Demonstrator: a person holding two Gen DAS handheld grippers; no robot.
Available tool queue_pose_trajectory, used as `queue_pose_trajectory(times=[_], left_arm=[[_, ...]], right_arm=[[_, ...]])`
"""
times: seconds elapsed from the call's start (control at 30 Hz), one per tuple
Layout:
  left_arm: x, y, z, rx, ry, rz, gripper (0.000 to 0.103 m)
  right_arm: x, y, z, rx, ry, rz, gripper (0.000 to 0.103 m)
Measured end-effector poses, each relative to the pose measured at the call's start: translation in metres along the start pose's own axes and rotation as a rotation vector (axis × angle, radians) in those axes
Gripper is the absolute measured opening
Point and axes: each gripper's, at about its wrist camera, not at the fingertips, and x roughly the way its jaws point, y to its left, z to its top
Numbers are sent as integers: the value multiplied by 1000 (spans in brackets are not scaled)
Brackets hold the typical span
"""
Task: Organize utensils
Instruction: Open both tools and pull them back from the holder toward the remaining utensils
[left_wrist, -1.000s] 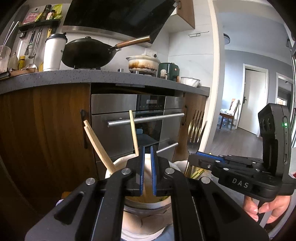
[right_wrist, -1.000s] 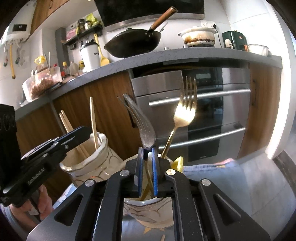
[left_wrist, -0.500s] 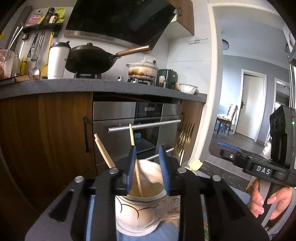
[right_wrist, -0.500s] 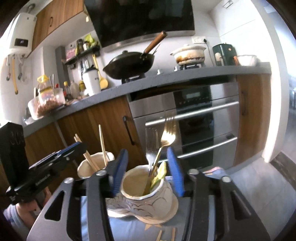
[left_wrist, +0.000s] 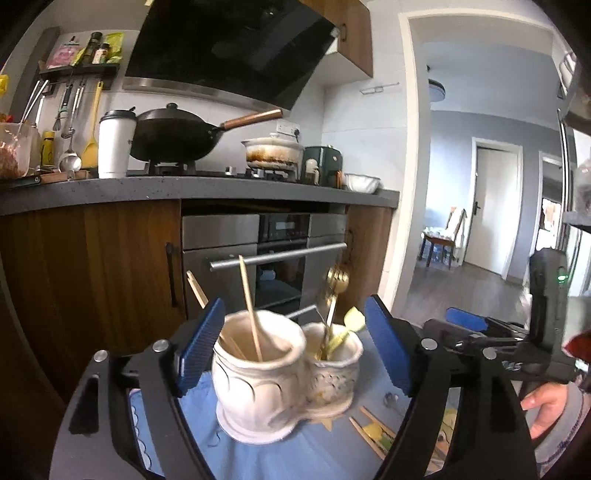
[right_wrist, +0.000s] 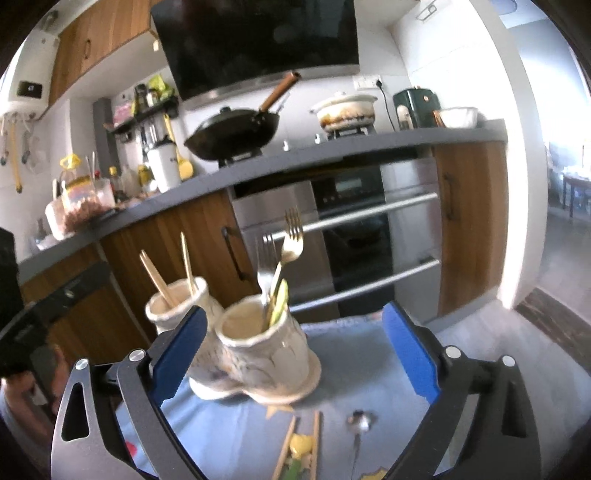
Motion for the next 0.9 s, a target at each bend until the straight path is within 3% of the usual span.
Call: queue_pose_trajectory(times=[0.27, 0.53, 0.9], left_arm=[[-11, -11, -27, 35, 108, 3, 83], [-3, -8, -76, 16, 290, 43, 83], [6, -15, -105, 13, 386, 15, 83]], right_arm=[[-9, -10, -30, -47, 102, -71, 96], [-13, -26, -55, -26, 179, -88, 96], [-14, -36, -72, -42, 259, -133, 96]])
